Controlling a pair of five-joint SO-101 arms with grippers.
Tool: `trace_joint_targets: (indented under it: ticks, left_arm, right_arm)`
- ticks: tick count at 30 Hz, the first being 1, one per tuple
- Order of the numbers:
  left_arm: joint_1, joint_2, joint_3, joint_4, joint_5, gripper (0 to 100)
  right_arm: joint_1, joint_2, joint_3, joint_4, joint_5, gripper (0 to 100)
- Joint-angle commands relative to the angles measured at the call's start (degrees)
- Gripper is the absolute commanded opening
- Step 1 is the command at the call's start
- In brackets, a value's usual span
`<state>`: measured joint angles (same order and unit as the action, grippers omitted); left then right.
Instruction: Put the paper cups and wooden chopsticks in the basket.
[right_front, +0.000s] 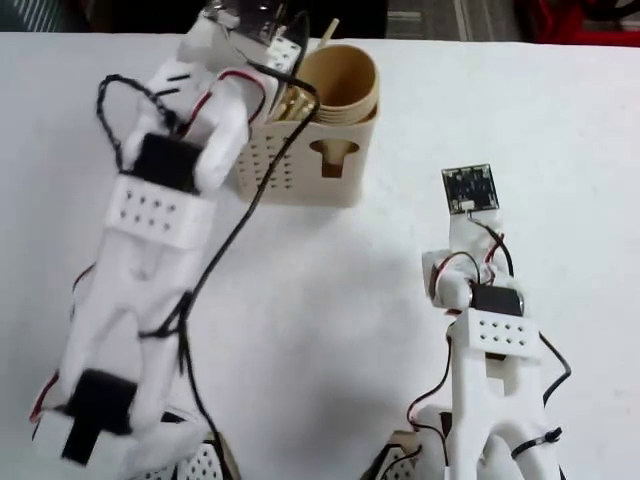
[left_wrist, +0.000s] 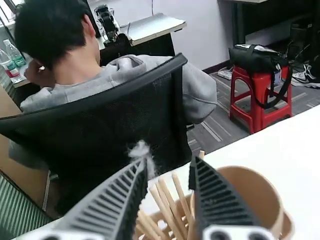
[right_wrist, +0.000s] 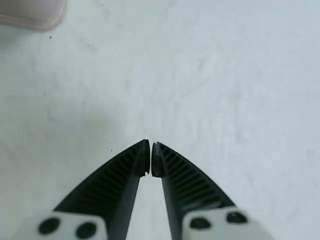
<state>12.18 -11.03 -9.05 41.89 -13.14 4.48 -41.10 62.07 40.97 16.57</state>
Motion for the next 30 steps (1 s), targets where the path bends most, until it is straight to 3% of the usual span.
trace_joint_targets:
  ticks: [1,8,11,15,20,30]
  left_arm:
    - [-0.5,-8.8,-2.2,5.0,0.9,15]
    - [-0.5,-20.4,-2.1,19.5,0.9,11]
    - [-0.4,-24.6,-2.0,21.5,0.9,2]
    - [-0.4,-29.5,0.4,24.4,0.9,2]
    - [-0.2,-38.0,10.5,24.4,0.9,2]
    - [-0.5,-58.1,33.0,18.5,0.9,2]
  right_arm:
    - [-0.5,-1.3,-0.2,-0.7,0.0,2.5]
    - [-0.3,-1.7,-0.2,-0.4,0.0,2.5]
    - [-0.1,-1.8,-0.2,-0.3,0.0,2.3]
    - [0.0,-1.8,-0.4,0.0,0.0,2.2]
    - [0.0,-7.3,-1.5,5.1,-0.2,2.2]
    - [-0.6,-34.3,6.2,8.9,0.0,2.5]
